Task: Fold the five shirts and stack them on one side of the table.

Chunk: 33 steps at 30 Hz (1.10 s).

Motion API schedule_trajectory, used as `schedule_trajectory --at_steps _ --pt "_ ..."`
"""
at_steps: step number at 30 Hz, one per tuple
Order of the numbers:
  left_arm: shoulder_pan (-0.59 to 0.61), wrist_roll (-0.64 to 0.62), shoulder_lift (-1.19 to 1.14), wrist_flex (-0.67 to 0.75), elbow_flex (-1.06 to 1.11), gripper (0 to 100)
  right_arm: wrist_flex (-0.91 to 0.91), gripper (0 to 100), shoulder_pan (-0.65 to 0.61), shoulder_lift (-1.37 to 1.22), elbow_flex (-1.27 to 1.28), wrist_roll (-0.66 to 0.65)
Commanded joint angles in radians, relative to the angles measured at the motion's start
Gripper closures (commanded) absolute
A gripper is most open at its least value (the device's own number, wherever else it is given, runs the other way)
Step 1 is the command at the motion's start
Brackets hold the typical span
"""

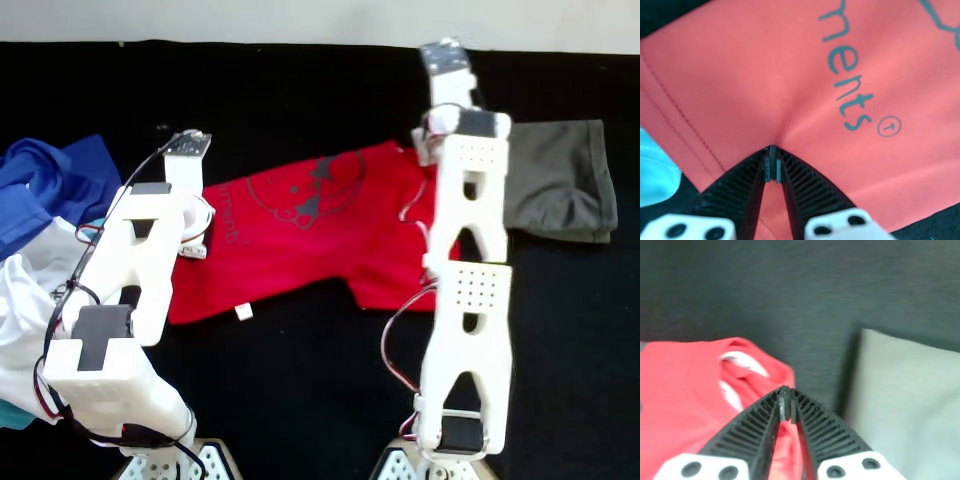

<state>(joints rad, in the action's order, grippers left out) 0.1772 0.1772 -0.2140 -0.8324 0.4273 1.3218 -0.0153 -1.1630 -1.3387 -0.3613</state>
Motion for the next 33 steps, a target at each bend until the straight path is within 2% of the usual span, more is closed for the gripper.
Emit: schedule_trajectory --at_steps 1,8,15,23,33 --pt "-0.002 -0.006 -0.01 0.011 -0.01 99 -0.019 99.2 -0.031 -0.001 -0.031 0.003" --pt "-0.002 -0.008 -0.01 0.011 -0.01 99 -0.193 99.2 -0.001 -0.113 -0.027 0.002" --pt "-0.002 -0.008 -0.01 0.011 -0.008 99 -0.292 99.2 0.099 -0.145 -0.036 0.003" --pt "-0.002 -0.008 -0.01 0.011 -0.008 99 -0.248 99.2 0.139 -0.061 -0.036 0.008" --pt "-0.002 -0.008 -0.008 0.02 0.007 99 -0.119 99.2 0.099 0.077 -0.036 0.009"
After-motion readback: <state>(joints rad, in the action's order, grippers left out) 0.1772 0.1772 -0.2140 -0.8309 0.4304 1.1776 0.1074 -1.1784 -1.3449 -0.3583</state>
